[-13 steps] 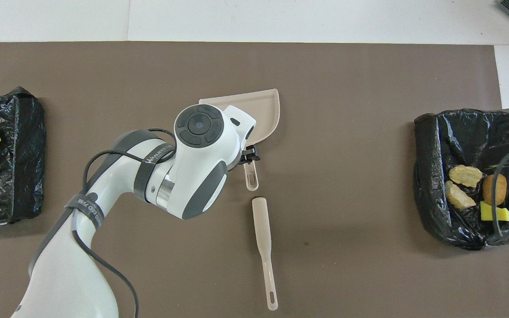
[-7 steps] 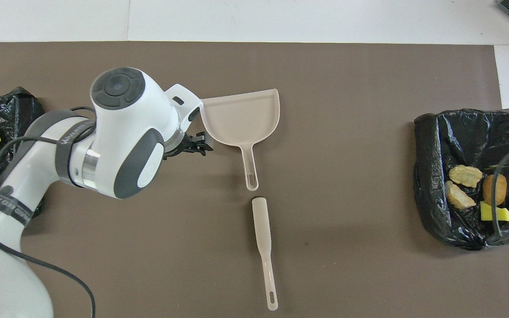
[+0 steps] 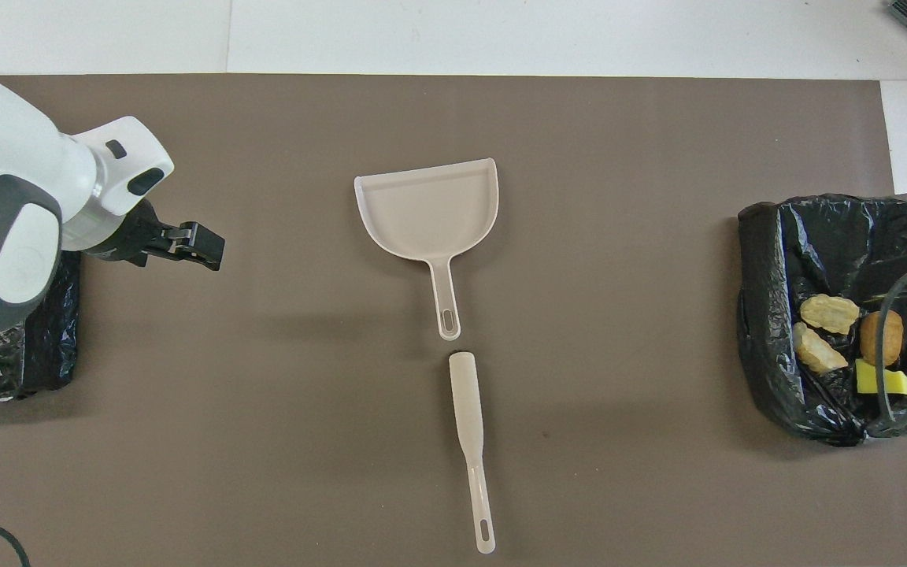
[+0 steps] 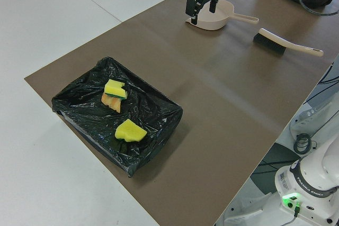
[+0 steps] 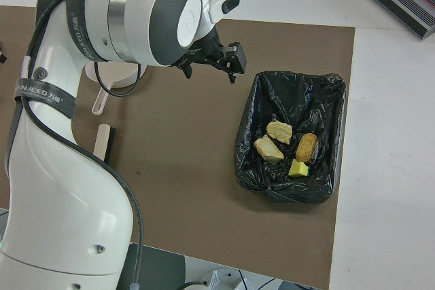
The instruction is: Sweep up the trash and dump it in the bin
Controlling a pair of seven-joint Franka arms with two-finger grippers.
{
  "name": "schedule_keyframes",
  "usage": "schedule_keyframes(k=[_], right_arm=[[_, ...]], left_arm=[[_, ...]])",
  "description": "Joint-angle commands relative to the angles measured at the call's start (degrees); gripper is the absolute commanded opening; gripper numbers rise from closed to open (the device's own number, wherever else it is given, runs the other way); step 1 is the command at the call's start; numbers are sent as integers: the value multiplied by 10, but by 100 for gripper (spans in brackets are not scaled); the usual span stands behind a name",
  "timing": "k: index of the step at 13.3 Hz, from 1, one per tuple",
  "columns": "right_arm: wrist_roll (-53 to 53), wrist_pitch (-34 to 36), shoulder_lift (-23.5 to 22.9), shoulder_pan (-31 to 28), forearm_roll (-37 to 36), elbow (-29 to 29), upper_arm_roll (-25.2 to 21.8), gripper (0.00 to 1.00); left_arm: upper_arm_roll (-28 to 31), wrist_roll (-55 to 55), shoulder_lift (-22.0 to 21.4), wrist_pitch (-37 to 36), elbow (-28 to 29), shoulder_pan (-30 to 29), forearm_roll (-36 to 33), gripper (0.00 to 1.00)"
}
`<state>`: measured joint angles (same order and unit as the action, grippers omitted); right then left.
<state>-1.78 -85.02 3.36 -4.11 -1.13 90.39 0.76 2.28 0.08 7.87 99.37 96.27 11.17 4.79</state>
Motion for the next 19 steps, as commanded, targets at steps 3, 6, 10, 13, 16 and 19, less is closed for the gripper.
schedule_keyframes(k=[3, 6, 10, 13, 16, 19], right_arm=[[-17, 0, 9, -6, 10, 6, 2, 100], [-17, 0, 9, -6, 10, 6, 2, 100], [-17, 1, 9, -6, 10, 7, 2, 100], [-17, 0, 9, -6, 10, 6, 2, 100], [-17, 0, 9, -6, 10, 6, 2, 100], [-17, 0, 9, -6, 10, 6, 2, 100]], left_arm=[[-3, 108, -36, -34, 8, -66, -24, 100], [-3, 115, -46, -36, 10, -73, -47, 100], [-3, 126, -86, -26, 53, -81, -61, 100], [-3, 145, -80, -56, 21, -76, -81, 100], [-4, 145, -78, -75, 1, -76, -75, 100], [-4, 135, -81, -81, -25, -79, -62, 100]])
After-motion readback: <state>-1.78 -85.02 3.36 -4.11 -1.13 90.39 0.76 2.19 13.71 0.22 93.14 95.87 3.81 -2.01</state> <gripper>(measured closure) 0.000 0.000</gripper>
